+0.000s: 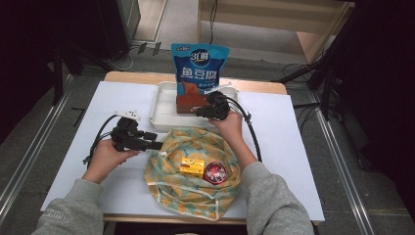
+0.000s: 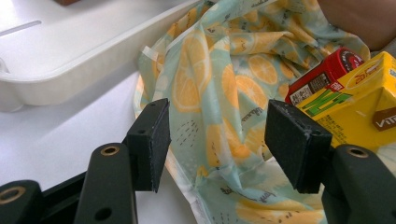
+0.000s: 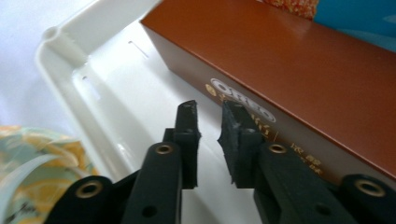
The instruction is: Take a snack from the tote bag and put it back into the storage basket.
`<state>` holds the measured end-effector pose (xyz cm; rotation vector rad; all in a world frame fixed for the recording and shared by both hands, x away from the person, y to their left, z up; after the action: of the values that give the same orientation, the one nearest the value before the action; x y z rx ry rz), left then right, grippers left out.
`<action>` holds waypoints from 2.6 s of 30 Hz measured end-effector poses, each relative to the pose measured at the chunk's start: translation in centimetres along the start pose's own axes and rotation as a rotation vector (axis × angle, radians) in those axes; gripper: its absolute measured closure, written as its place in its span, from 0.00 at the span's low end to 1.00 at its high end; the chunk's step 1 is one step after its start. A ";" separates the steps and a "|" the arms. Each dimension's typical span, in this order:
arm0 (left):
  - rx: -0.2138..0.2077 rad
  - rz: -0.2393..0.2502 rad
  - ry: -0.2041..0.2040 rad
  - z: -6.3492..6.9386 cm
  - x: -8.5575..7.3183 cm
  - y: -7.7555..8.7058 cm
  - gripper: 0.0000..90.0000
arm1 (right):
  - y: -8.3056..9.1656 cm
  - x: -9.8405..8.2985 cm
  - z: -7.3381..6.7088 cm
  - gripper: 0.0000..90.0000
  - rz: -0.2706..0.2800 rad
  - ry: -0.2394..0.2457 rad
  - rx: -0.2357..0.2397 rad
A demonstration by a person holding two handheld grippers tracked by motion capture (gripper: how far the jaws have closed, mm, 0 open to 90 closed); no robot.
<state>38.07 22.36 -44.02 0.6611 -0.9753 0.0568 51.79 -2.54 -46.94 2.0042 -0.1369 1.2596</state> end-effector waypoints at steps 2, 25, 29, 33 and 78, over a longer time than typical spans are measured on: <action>-0.003 0.007 -0.006 0.2 0.1 0.1 0.46 | 0.5 0.1 -0.2 0.80 0.004 0.005 0.004; -0.033 -0.001 -0.055 2.8 0.6 -0.3 0.45 | 7.4 -1.7 -2.6 0.64 0.089 0.055 0.056; -0.030 -0.012 -0.066 3.1 0.3 -0.2 0.45 | 8.4 -2.2 -2.5 0.62 0.105 0.039 0.057; -0.033 -0.009 -0.075 3.3 0.3 -0.2 0.45 | 9.4 -2.7 -2.4 0.60 0.116 0.033 0.056; -0.156 -0.030 -0.214 9.5 1.1 -1.7 0.44 | 10.6 -4.4 -2.5 0.55 0.107 0.044 0.036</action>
<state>32.17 15.57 -40.35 0.5450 -1.1629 -0.1180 42.85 -9.76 -44.25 2.0209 -0.2036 1.3811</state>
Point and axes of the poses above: each handheld gripper's, and its own axes: y roughly backward along the jaws, x roughly out of its top, z roughly to its right, the point moved 4 cm from there along -y, roughly forward along the jaws, and after that the axes turned 11 degrees about z, right-handed, at the moved point
